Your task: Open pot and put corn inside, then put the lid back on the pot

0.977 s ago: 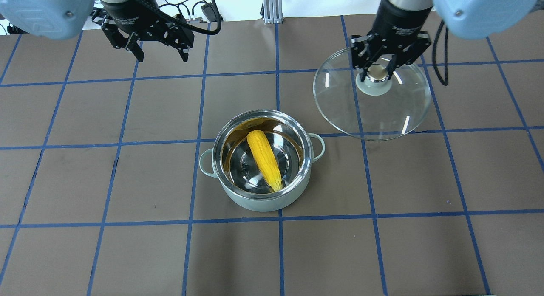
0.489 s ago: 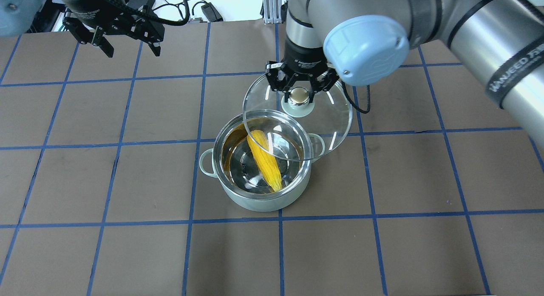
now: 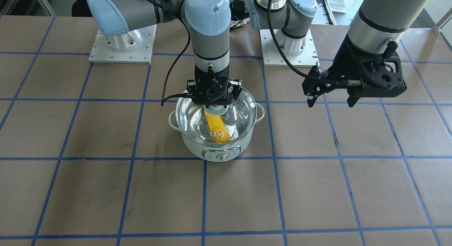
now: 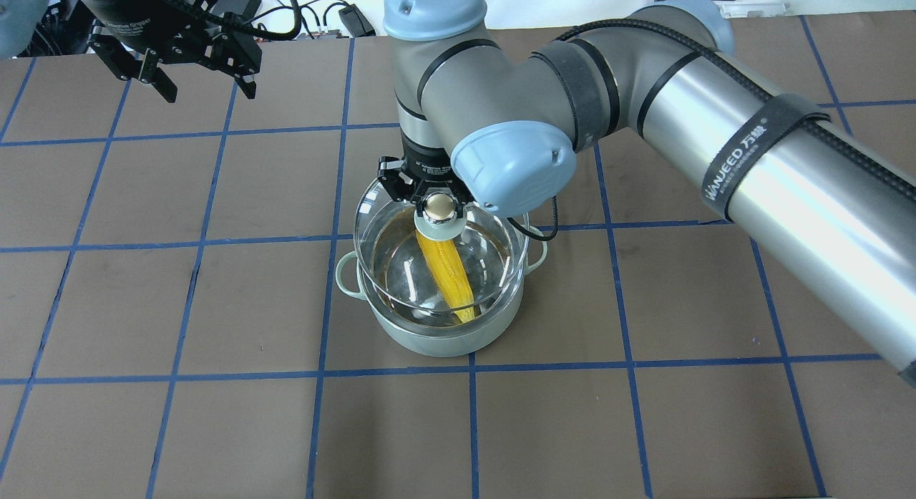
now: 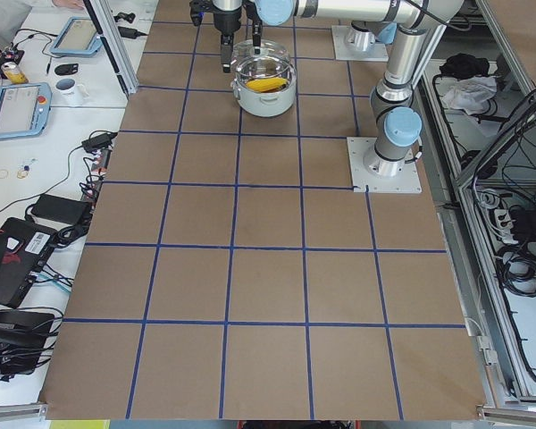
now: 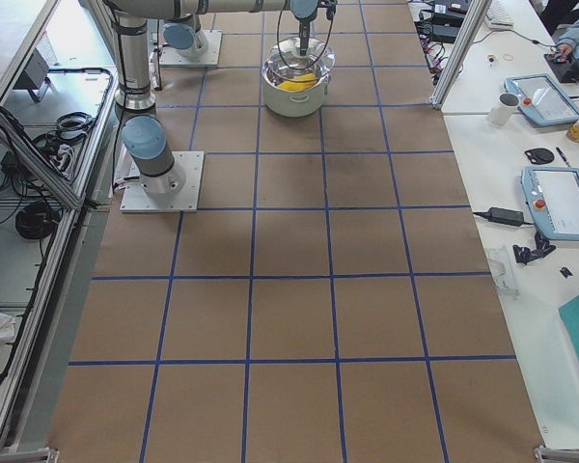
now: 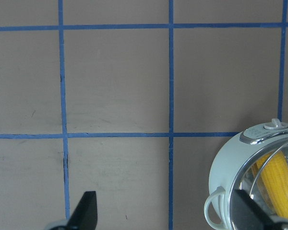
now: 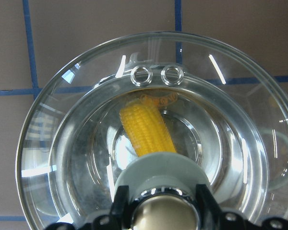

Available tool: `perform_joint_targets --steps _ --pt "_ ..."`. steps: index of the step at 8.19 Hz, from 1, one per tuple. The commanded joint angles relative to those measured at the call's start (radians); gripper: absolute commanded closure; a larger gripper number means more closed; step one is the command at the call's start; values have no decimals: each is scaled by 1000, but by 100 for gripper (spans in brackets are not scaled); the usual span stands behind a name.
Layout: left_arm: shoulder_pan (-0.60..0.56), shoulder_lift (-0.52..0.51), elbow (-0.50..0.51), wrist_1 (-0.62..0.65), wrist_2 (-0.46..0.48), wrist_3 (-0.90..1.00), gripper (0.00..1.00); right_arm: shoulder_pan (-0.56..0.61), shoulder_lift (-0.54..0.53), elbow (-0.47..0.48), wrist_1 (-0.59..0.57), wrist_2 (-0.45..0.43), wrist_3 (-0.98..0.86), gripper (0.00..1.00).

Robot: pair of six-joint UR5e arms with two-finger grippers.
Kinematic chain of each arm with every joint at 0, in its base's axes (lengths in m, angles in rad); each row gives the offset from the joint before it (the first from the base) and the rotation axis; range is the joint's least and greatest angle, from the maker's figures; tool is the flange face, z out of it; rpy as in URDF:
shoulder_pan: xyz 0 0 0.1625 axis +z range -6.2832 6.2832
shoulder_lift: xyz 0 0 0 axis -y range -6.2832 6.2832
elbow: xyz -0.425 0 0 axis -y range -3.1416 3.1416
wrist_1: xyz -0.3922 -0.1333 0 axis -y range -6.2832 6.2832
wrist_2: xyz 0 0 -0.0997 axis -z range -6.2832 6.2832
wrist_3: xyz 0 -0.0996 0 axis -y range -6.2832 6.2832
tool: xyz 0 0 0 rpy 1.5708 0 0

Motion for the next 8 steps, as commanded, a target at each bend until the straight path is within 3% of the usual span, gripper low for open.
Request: perform_joint_targets --steps 1,8 --pt "1 0 -1 -1 -1 0 0 7 4 34 -9 -3 18 100" --pt "-1 3 -32 -5 -1 0 0 12 10 67 -41 6 50 100"
